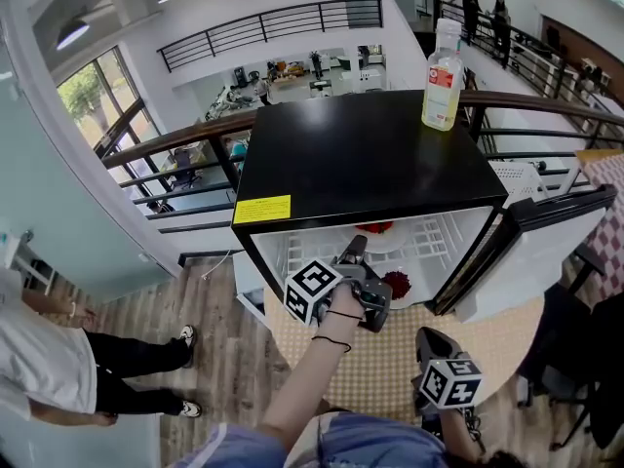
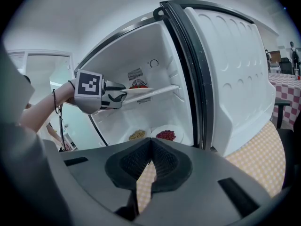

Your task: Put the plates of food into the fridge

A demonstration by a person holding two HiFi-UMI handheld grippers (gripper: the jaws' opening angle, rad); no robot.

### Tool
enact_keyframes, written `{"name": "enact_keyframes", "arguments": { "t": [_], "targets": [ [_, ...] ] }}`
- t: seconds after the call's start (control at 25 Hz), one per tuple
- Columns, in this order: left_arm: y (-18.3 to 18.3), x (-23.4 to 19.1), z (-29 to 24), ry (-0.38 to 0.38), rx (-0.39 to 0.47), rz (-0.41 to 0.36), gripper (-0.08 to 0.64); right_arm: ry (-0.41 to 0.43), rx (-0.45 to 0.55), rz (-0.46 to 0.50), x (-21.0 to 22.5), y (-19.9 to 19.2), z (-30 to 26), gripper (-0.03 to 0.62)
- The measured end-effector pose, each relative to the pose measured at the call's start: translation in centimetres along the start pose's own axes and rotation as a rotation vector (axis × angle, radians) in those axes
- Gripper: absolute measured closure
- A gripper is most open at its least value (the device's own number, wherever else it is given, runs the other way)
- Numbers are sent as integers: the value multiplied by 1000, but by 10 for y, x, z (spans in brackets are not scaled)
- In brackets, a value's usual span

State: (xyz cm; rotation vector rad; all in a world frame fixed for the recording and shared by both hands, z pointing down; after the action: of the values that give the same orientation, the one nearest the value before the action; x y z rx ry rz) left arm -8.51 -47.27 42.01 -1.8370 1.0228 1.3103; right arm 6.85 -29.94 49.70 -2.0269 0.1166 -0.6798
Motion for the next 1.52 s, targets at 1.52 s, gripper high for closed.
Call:
{"name": "enact_keyframes", "arguments": {
  "t": [1.52],
  "targets": [
    [-30,-54,67,-125,-207,-26,215,66,-3,-32,-13,-12,3,577]
  ]
}}
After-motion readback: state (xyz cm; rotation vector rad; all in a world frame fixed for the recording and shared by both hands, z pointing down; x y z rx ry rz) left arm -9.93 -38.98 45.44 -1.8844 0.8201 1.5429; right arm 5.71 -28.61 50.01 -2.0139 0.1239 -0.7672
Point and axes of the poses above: the fingertips, and each gripper's own axes: z backward along the fingers, x to its right, y out of its top, the point moved 3 cm from there along z, backward along the fingers, and after that the axes turned 13 degrees about y, right-handed, at the moved point
